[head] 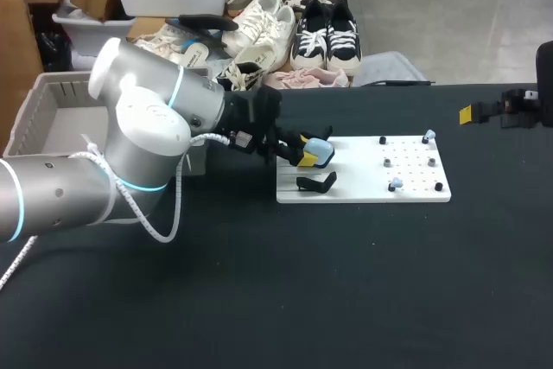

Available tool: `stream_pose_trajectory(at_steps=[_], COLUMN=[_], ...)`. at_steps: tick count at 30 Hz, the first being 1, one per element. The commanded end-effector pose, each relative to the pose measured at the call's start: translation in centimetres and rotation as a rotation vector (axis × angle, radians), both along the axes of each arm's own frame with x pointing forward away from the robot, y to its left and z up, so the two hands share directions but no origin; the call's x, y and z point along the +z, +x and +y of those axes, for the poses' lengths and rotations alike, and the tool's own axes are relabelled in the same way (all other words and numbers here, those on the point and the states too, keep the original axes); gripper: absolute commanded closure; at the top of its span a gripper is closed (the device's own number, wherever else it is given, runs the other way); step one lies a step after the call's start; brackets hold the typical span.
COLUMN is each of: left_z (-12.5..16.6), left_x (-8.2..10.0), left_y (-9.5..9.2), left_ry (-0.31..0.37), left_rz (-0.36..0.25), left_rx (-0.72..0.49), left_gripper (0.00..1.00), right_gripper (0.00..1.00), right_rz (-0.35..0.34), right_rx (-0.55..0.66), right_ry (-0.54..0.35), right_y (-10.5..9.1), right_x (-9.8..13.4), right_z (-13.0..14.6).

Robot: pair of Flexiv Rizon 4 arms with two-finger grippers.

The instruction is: Pick up each earbud case from the left stands, insert the matching earbuds, close the lid, and place the case in the box.

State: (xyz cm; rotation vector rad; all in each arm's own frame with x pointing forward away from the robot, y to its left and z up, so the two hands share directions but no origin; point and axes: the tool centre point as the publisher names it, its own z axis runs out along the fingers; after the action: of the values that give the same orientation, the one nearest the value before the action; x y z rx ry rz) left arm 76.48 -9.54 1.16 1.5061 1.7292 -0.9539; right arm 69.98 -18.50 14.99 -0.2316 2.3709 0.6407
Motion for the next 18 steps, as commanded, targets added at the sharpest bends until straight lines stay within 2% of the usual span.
stream_pose_trajectory(at_steps=[1, 8, 11, 12, 13, 18], left_z=[-0.07, -0.09, -0.1, -0.1, -0.11, -0.05], left_x=[-0.16, -0.19, -0.19, -0.18, -0.12, 0.54], left_y=[0.35, 0.37, 0.36, 0.35, 0.29, -0.01], left_ry=[-0.002, -0.005, -0.008, -0.01, -0.013, -0.03], left_rz=[0.003, 0.005, 0.006, 0.006, 0.006, 0.003], left_rx=[-0.006, -0.008, -0.009, -0.009, -0.009, -0.011], left_gripper=[0.66, 0.75, 0.86, 0.96, 1.0, 1.0], right_gripper=[0.0, 0.0, 0.0, 0.0, 0.0, 0.0], right_rz=[0.001, 0.001, 0.001, 0.001, 0.001, 0.001], right_rx=[0.003, 0.003, 0.003, 0.003, 0.003, 0.003], right_ry=[0.001, 0.001, 0.001, 0.001, 0.001, 0.001], right_y=[0.05, 0.05, 0.05, 0.05, 0.05, 0.05], right_x=[-0.01, -0.01, -0.01, -0.01, -0.01, -0.01], right_z=[-0.07, -0.07, -0.07, -0.07, -0.07, -0.07])
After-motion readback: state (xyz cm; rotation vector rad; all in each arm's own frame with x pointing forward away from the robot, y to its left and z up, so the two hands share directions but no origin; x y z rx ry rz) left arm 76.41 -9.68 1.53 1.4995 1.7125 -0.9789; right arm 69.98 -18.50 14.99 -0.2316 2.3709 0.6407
